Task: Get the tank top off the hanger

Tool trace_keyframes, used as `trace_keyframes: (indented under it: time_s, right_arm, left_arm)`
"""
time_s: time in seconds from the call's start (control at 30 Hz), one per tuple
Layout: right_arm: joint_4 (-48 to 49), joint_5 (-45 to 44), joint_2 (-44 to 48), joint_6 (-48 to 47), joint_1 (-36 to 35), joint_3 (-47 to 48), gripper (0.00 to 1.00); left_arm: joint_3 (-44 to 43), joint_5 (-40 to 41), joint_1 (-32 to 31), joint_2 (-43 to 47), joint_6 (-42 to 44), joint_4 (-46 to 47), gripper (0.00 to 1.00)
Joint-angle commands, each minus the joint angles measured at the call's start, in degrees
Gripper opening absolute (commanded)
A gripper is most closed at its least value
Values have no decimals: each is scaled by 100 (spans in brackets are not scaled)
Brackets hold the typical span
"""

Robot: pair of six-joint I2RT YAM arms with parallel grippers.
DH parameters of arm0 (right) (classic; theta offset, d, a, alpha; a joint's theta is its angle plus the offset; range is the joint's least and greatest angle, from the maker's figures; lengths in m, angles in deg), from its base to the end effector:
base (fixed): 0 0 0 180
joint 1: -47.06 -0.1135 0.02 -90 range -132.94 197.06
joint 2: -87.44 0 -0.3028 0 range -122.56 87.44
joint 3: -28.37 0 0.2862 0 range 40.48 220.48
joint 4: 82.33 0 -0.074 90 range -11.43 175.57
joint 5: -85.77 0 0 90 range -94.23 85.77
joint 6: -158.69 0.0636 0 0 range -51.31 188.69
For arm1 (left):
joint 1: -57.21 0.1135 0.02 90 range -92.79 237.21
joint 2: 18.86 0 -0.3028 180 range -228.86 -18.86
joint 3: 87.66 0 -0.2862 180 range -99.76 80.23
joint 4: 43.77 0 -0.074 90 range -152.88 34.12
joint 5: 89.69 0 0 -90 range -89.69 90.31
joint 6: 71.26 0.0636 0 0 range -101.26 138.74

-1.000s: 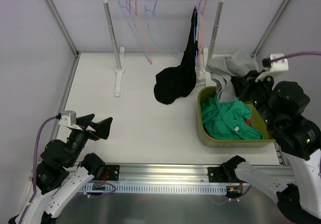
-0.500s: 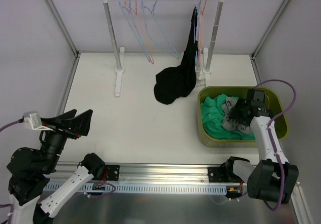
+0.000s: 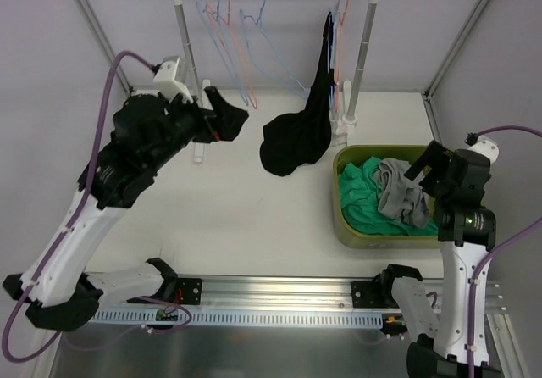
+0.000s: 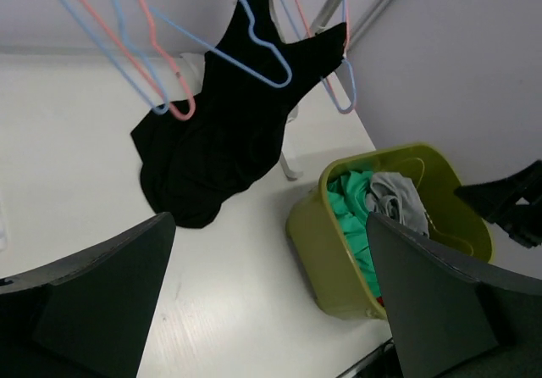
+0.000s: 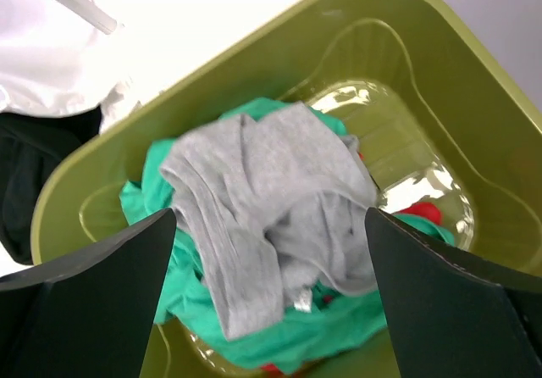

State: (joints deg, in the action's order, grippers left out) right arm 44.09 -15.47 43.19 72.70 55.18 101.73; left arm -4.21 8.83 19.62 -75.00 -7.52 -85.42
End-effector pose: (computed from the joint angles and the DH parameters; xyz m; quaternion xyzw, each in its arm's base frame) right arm 0.1738 -0.0373 0.4075 0.1411 0.8266 -0.1016 0.5353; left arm 0.1690 -0.1182 0.5475 0.0187 0.7144 -0.3238 0.6201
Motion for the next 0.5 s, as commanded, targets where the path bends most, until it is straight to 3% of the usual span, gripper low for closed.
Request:
trace_keyframes:
  time_s: [0.0,0.1,0.13,0.23,0.37,0.47]
  right_arm:
    - [-520,-265,310,-111,5,18,99]
    - [-301,655,679,-85,5,-34,99]
    - [-169,1625,776,-59,5,-148,99]
    - [157,2781,1066,275,5,-254,99]
    - [280,3286,1391,496,5,-474,99]
    - [175,3356,1681,373,5,-518,99]
  left_arm:
    - [-1221,-465,-187,-861,181,405,99]
    - [-2276,-377,-451,-1880,480,431,99]
    - [-2557,-385,-504,-2396,560,432,99]
    - [-3611,-420,-513,-3451,797,475,99]
    - [-4999,-157,-504,-4641,1131,677,99]
    - [-5336,-236,-461,-5353,1299,1300,99]
